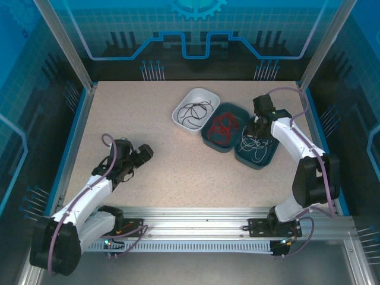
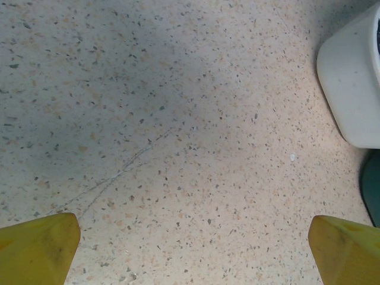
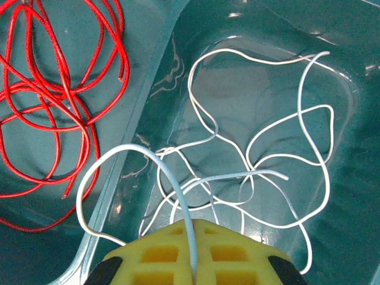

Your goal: Untangle the cables

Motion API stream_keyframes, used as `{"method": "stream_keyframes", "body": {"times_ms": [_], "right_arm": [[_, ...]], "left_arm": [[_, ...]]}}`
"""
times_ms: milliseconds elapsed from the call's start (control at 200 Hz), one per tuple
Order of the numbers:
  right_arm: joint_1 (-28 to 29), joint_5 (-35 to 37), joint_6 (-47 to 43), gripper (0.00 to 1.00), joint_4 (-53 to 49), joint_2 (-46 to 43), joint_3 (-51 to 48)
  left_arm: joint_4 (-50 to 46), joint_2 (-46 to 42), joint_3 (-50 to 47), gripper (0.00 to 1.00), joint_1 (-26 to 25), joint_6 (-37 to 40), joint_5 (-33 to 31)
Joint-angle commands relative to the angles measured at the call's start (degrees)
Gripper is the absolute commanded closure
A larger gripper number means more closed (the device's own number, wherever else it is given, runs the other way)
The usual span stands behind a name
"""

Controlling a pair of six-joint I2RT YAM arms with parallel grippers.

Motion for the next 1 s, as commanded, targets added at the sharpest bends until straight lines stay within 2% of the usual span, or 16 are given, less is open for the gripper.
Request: {"method": "stream_keyframes", "body": {"times_ms": [0, 90, 275, 565, 795, 991], "right_arm": [[-1.1, 0.1, -0.6, 0.98, 0.6, 1.7, 1.7], [-1.2, 0.0, -0.6, 0.98, 0.7, 3.3, 2.3], [-2.3, 4.2, 0.8, 0.99, -2.5, 7.3, 4.2], [-4.8, 5.9, 1.7, 0.98, -3.7, 8.7, 3.6], [-4.8, 3.9, 1.1, 0.81, -2.5, 7.5, 2.3], [-3.8, 3.8, 0.7, 0.72, -3.6, 3.7, 2.4]], "left_arm": [[-0.5, 0.5, 1.4, 0.01, 0.5, 2.2, 2.1], [-0.8, 1.2, 2.1, 0.01, 0.5, 3.0, 2.1], [-1.2, 2.4, 2.6, 0.01, 0.5, 3.2, 3.1], [-0.4, 3.7, 2.5, 0.01, 0.5, 3.1, 3.8], [-0.3, 4.6, 2.8, 0.01, 0.5, 2.9, 3.9], [-1.0, 4.4, 3.1, 0.01, 0.5, 2.9, 4.0]]}}
